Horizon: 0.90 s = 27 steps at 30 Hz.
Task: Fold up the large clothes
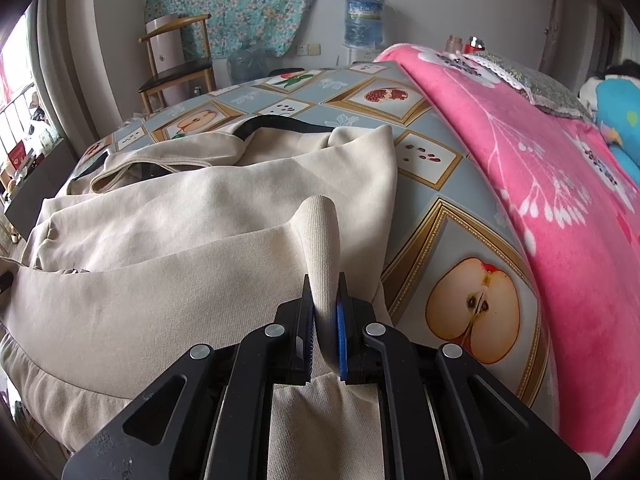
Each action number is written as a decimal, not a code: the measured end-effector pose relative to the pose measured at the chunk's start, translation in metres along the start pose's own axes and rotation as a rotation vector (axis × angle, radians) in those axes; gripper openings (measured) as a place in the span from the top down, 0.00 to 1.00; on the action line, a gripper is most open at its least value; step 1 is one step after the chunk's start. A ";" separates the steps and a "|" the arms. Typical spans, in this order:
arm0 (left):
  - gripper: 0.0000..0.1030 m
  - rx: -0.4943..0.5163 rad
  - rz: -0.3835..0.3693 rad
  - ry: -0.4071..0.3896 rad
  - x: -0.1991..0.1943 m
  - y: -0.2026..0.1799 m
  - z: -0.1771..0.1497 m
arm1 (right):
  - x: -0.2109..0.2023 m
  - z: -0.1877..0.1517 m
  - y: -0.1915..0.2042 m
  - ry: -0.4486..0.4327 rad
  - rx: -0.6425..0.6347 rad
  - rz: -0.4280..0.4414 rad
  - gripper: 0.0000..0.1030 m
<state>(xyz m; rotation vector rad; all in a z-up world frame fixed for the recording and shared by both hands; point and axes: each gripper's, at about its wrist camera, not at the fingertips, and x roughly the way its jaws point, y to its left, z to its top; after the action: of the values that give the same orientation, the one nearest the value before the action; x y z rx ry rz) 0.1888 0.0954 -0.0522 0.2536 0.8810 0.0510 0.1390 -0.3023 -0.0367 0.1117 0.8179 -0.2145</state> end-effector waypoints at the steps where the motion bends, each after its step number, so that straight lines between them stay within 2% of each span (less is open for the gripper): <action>1: 0.93 0.001 0.001 0.001 0.000 0.000 0.000 | 0.000 0.000 0.000 0.000 0.000 0.000 0.92; 27: 0.93 0.009 0.008 0.000 0.002 -0.003 0.000 | 0.003 0.001 -0.002 0.002 0.004 0.015 0.92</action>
<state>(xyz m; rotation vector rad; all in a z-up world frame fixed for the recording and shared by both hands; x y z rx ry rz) 0.1898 0.0930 -0.0548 0.2655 0.8809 0.0547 0.1409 -0.3047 -0.0381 0.1215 0.8182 -0.2022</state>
